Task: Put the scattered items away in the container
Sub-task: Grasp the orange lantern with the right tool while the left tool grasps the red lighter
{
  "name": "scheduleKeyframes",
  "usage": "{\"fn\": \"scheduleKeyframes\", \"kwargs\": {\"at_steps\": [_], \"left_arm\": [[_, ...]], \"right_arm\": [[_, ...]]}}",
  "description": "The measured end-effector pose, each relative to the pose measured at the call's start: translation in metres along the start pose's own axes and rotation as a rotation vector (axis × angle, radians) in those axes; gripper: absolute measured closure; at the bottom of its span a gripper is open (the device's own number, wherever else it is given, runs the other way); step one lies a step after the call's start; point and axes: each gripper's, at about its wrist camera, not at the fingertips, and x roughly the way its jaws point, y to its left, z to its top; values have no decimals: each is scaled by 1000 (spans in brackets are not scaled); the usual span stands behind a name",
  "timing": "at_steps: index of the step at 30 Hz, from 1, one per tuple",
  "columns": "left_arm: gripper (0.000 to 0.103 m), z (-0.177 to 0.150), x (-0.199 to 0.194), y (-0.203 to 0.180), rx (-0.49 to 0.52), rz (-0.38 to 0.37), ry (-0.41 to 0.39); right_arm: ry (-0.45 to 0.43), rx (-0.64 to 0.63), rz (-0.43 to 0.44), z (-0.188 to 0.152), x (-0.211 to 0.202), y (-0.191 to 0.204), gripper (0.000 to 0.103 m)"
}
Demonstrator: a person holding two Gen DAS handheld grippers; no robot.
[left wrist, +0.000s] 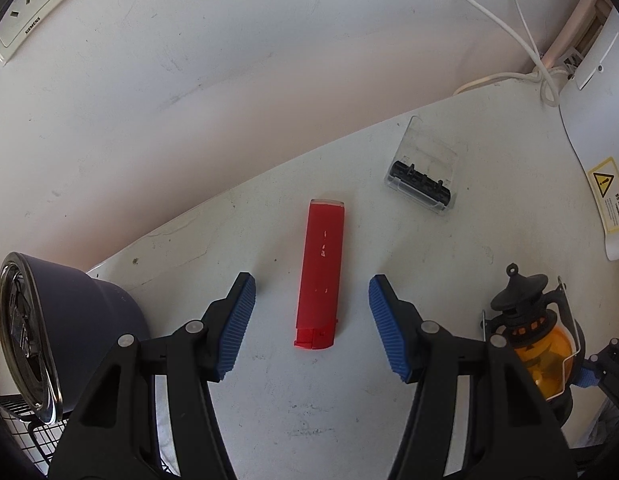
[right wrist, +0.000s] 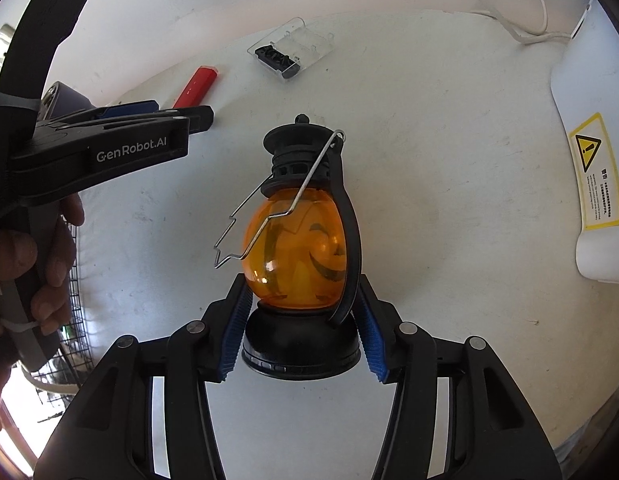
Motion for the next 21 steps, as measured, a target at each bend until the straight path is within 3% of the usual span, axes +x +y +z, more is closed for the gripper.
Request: {"fn": "scheduleKeyframes", "kwargs": {"at_steps": [3,14,18,21], "left_arm": [[52,-1,-1,1,-1,-6,-3],[87,-9,-10,-9,25,-23,-3],[88,-13,-13,-11,21,-7,-2],[88,-19,-18,-33,34,16,2]], "right_arm": [[-1,-5,5,-2,1,-1,50],[-16,-30,6,-12,-3,1,51],[-23,-27,8,-19,-6,0,52],[-30,-29,8,-24,-10,-2,52]]}}
